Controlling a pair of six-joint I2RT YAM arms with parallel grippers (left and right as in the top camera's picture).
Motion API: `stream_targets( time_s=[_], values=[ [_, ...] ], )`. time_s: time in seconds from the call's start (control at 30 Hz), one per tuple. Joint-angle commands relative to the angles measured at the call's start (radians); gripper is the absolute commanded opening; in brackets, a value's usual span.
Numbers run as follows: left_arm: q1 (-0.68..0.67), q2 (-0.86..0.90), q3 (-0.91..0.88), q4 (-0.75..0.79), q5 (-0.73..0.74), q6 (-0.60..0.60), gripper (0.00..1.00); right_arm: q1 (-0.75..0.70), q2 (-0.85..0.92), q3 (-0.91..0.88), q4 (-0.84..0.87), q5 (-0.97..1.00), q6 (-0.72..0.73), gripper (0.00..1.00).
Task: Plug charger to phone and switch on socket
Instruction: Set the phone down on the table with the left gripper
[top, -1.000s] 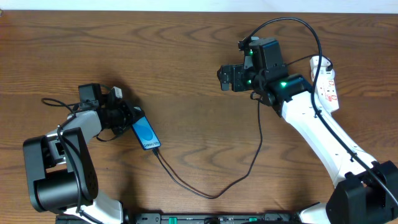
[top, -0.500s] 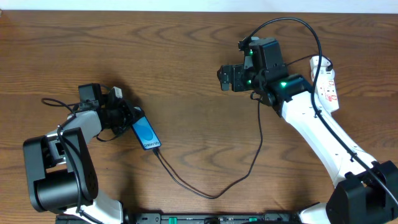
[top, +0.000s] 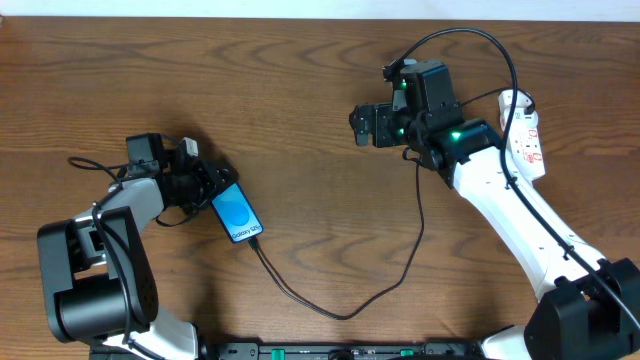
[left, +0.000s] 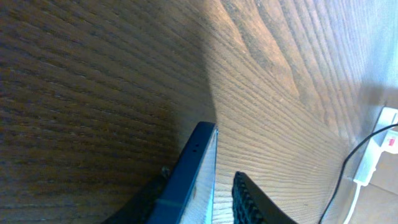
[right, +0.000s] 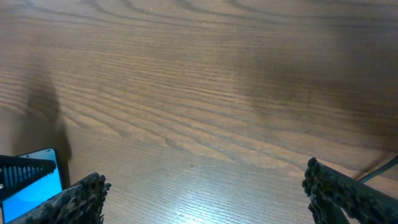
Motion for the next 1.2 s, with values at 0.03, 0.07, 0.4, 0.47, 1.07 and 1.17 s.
stream_targets(
  time_s=[0.03, 0.07, 0.4, 0.47, 1.07, 1.17],
  values=[
    [0.000, 0.027, -0.034, -0.023, -0.101, 0.006, 0.39, 0.000, -0.023, 0.012, -0.001, 0.007, -0.011, 0.99],
    [0.000, 0.027, -0.034, -0.024, -0.101, 0.006, 0.41, 0.000, -0.023, 0.012, -0.001, 0.007, -0.011, 0.99],
    [0.000, 0.027, -0.034, -0.058, -0.163, 0.006, 0.71, 0.000, -0.023, 0.012, -0.010, 0.007, -0.011, 0.99],
    [0.000, 0.027, -0.034, -0.066, -0.172, 0.006, 0.72, 0.000, -0.023, 0.012, -0.010, 0.007, -0.011, 0.99],
    [0.000, 0.027, -0.034, -0.110, -0.232, 0.006, 0.83, 0.000, -0.023, 0.012, -0.009, 0.007, -0.011, 0.99],
    [0.000, 0.027, -0.034, -0.110, -0.232, 0.006, 0.83, 0.000, -0.023, 0.012, -0.010, 0.007, -0.011, 0.99]
  ],
)
